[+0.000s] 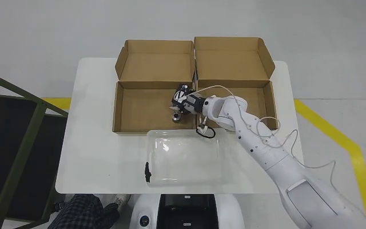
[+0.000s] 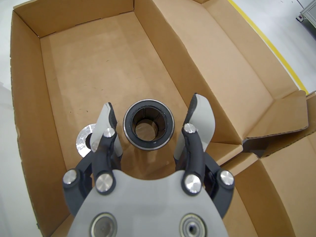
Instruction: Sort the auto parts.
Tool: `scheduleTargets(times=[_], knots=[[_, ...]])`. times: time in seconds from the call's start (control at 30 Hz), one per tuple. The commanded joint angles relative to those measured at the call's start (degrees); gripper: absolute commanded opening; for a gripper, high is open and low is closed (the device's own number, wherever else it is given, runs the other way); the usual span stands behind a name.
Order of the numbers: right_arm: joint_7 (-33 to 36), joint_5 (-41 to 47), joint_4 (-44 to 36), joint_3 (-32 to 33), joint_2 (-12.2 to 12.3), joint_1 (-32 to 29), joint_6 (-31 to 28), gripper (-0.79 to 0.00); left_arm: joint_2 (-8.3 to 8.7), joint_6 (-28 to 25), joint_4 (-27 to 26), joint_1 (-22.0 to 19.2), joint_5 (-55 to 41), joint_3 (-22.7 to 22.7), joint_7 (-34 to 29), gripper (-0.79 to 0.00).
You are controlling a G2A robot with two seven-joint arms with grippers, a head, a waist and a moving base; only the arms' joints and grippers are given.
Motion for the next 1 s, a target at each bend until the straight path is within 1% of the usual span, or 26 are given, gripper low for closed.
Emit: scheduleTargets(times=[0.0, 0.3, 0.4, 0.53, 0.57, 0.77, 0.97], knots=[[-0.7, -0.2, -1.1, 0.6, 0.2, -0.3, -0.4, -0.175, 0.0, 0.0, 0.0, 0.0, 0.0, 0.0, 0.0, 0.0], [-0.5, -1.4, -9.4, 5.3, 1.7, -3.5, -1.8, -0.135, 0.0, 0.0, 0.0, 0.0, 0.0, 0.0, 0.0, 0.0], [0.1, -1.4, -13.4, 7.6, 2.5, -5.5, -2.5, -0.092, 0.0, 0.0, 0.0, 0.0, 0.0, 0.0, 0.0, 0.0], [0.9, -1.4, -19.3, 11.0, 3.7, -9.4, -4.0, -0.006, 0.0, 0.0, 0.0, 0.0, 0.0, 0.0, 0.0, 0.0], [1.1, -1.4, -20.7, 11.9, 4.0, -10.4, -4.3, 0.0, 0.0, 0.0, 0.0, 0.0, 0.0, 0.0, 0.0, 0.0], [1.5, -2.0, -28.4, 17.7, 5.9, -16.6, -6.6, 0.0, 0.0, 0.0, 0.0, 0.0, 0.0, 0.0, 0.0, 0.0], [1.2, -2.0, -34.5, 23.8, 7.5, -21.9, -9.2, 0.0, 0.0, 0.0, 0.0, 0.0, 0.0, 0.0, 0.0, 0.0]])
